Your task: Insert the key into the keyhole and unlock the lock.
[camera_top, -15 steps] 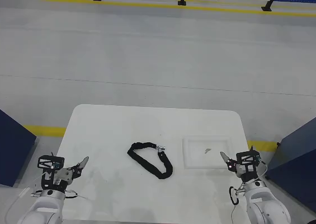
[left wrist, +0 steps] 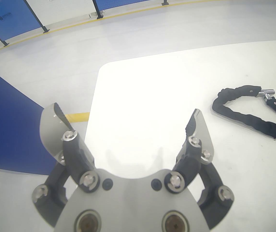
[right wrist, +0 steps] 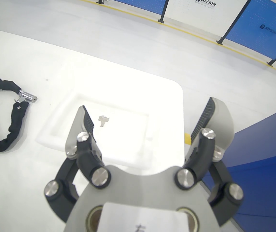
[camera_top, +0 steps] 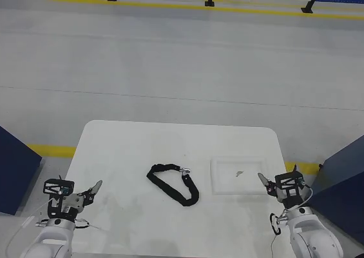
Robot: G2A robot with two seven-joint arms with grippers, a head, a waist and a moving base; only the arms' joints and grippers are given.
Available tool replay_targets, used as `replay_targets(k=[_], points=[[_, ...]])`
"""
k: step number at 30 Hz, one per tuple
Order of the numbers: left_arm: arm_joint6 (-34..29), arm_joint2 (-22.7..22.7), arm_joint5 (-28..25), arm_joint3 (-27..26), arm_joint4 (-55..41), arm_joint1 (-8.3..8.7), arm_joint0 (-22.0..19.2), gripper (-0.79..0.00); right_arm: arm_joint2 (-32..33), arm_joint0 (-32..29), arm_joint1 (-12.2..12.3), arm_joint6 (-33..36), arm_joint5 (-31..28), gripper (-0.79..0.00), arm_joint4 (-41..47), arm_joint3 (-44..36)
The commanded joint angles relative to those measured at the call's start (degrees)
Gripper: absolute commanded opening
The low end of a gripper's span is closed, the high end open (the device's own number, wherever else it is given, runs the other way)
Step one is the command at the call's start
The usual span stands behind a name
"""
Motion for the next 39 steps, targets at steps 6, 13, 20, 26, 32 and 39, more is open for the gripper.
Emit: replay_targets(k=[6, 13, 20, 26, 32, 39], points=[[0.00, 0.00, 0.00, 0.00, 0.00, 0.00, 0.00, 0.000, 5.45, -0.22, 1.50, 11.48, -12.67, 0.000, -11.06, -8.69], [0.00, 0.00, 0.00, 0.00, 0.00, 0.00, 0.00, 0.000, 8.22, 7.66, 3.05, 24.28, -31.43, 0.000, -12.08, -11.79], [0.00, 0.00, 0.00, 0.00, 0.00, 0.00, 0.00, 0.000, 3.74, 20.82, 4.46, 35.24, -49.81, 0.000, -10.56, -6.42], [0.00, 0.00, 0.00, 0.00, 0.00, 0.00, 0.00, 0.000, -4.69, 31.49, 5.77, 42.62, -55.14, 0.000, -7.67, 1.54], [0.00, 0.00, 0.00, 0.00, 0.00, 0.00, 0.00, 0.000, -15.28, 41.43, 8.32, 44.14, -55.14, 0.000, -5.24, 11.57], [0.00, 0.00, 0.00, 0.00, 0.00, 0.00, 0.00, 0.000, -27.06, 51.33, 10.62, 44.13, -55.14, 0.000, -0.49, 23.86]])
